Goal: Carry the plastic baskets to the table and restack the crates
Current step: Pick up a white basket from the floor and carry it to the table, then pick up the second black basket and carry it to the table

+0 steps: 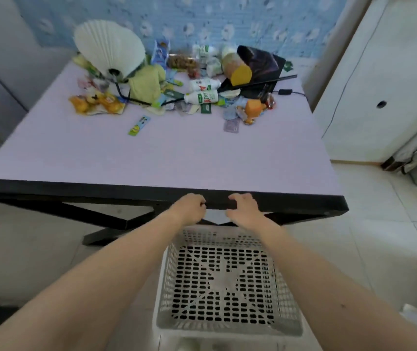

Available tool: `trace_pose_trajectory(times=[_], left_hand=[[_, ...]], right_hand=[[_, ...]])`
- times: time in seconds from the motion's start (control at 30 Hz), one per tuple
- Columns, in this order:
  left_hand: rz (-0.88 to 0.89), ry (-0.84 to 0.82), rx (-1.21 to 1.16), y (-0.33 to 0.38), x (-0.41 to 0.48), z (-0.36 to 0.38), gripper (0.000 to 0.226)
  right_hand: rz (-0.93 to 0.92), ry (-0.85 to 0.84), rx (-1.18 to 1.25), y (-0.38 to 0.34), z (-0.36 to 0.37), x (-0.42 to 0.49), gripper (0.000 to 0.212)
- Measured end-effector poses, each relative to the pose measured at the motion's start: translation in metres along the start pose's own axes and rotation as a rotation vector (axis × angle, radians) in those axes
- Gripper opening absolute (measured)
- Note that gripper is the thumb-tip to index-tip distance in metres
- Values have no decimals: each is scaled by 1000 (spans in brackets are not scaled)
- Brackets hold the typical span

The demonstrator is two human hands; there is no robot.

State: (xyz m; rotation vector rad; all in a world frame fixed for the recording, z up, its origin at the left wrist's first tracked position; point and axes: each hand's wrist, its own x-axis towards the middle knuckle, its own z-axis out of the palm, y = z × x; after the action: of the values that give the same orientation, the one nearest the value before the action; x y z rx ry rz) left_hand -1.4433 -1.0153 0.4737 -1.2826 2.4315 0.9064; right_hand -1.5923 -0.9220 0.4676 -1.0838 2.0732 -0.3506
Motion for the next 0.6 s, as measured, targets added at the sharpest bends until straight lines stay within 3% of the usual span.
trace_pose_trajectory(times=[0.17, 0.3, 0.4, 0.6], left_hand=[[-5, 221, 9, 46, -80, -126, 45], [-58, 505, -170, 70, -180, -219, 29], [-72, 674, -305, 82, -256, -260, 26], [-198, 924, -175, 68, -421, -295, 30]], right_hand=[[-228, 41, -42, -110, -85, -51, 56], [-495, 89, -82, -198, -145, -124, 54], [-704, 137, -170, -257, -168, -186, 48], [-1042, 133, -298, -361, -150, -317, 41]])
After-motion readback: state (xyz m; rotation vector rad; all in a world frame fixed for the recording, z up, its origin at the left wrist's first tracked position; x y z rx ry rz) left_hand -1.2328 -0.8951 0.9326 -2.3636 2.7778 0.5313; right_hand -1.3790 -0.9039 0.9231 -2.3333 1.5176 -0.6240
